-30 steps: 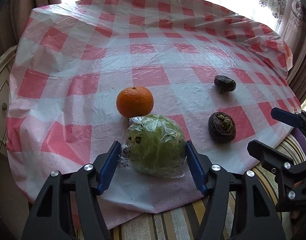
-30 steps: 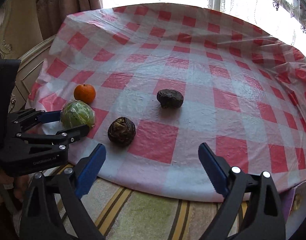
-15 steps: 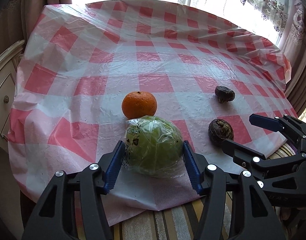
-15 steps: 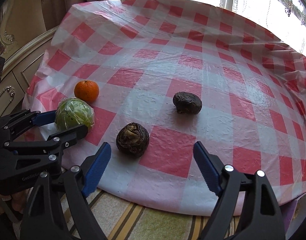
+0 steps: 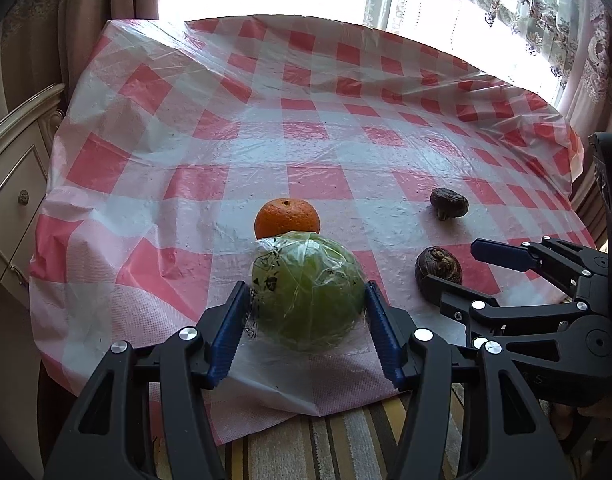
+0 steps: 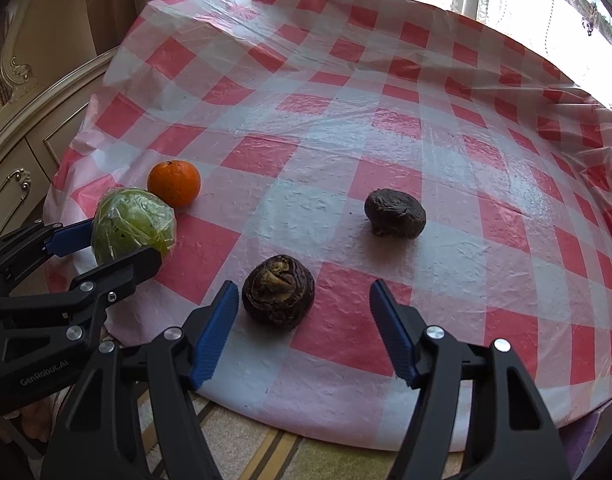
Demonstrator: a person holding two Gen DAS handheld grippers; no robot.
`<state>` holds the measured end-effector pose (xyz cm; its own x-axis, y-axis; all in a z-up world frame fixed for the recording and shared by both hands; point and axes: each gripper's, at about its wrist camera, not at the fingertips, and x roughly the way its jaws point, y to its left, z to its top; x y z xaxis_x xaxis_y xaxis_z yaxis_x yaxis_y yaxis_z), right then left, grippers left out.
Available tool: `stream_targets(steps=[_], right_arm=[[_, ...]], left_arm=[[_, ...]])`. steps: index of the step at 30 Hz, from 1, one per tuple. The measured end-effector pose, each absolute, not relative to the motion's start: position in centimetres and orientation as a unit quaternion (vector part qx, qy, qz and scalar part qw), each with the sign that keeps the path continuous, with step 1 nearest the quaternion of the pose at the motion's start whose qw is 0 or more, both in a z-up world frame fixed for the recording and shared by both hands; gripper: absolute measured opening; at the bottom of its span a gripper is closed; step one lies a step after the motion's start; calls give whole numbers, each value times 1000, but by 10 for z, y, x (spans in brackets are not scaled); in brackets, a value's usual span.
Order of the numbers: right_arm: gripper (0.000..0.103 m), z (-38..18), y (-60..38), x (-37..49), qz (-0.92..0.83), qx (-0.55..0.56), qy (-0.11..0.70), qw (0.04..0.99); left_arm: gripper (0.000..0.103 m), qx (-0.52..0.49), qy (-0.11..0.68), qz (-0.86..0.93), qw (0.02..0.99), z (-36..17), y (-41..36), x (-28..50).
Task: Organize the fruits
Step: 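Grasp the wrapped green cabbage with the left tool while the right tool grasps a dark dried fruit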
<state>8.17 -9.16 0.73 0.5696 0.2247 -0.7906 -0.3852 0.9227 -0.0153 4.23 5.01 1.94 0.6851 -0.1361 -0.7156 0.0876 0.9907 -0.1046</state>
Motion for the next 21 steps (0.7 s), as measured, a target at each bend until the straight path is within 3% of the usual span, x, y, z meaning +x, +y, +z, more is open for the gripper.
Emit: stream_targets(steps=[5, 9, 21], right_arm=[[56, 4, -85, 85, 182, -99, 435, 876], [39, 2, -80, 85, 198, -104, 437, 871], [38, 10, -90, 76, 205, -82, 418, 881]], left_arm=[[56, -31, 391, -55, 918, 20, 50, 41], [56, -32, 392, -53, 918, 19, 50, 41], [56, -28, 385, -55, 921, 24, 45, 35]])
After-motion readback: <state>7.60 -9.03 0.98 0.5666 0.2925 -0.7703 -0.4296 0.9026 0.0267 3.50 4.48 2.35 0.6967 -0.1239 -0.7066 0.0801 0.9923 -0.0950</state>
